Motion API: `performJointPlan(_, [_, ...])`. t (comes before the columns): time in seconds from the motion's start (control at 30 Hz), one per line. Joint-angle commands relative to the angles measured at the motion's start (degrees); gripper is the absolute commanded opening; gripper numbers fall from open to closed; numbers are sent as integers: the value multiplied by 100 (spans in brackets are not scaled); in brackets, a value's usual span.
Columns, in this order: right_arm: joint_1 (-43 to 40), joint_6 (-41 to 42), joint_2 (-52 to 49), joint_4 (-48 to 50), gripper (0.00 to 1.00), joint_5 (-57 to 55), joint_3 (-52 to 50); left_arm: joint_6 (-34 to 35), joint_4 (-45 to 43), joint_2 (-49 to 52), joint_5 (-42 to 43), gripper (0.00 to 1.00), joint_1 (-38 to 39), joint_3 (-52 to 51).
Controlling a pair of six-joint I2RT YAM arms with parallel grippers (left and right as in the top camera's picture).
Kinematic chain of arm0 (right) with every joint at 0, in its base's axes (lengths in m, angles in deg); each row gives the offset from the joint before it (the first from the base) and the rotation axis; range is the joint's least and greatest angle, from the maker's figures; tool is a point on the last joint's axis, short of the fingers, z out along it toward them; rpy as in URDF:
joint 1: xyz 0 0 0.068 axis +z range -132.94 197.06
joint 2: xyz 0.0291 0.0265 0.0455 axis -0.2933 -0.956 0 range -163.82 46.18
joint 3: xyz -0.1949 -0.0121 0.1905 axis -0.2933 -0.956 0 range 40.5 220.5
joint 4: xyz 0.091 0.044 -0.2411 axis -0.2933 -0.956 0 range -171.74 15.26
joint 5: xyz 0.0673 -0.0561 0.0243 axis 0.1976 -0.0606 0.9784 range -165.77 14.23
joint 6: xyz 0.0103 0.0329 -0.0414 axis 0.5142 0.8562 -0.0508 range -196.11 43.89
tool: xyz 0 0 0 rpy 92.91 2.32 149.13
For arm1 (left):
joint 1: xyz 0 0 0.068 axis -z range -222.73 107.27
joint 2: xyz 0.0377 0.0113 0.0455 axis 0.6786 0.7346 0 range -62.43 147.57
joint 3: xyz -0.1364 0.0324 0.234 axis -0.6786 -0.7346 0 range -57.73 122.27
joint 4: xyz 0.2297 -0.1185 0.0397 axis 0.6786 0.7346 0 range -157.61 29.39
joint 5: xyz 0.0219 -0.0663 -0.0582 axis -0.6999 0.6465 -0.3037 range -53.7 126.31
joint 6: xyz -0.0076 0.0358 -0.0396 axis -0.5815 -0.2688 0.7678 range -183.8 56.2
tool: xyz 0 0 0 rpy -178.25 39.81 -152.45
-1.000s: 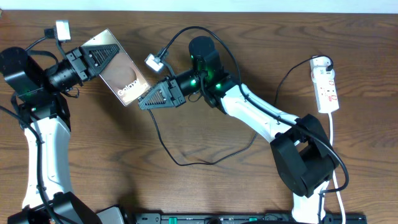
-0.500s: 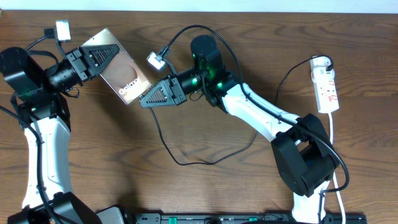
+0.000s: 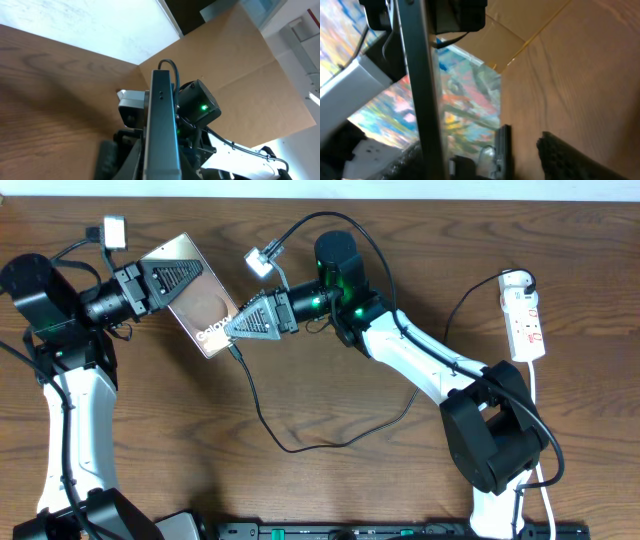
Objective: Plug charger to phone and switch on socket
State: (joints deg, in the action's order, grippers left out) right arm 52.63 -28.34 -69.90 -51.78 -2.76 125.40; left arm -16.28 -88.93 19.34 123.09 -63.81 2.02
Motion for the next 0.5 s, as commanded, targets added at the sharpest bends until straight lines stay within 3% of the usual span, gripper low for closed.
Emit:
performJointPlan(0.0, [-46, -24, 153, 4, 99, -61, 129, -170, -46, -15, 210, 7, 15, 48])
performJointPlan(0.47, [-278, 68, 153, 219, 99, -46, 129, -208, -17, -9, 326, 8, -378, 24])
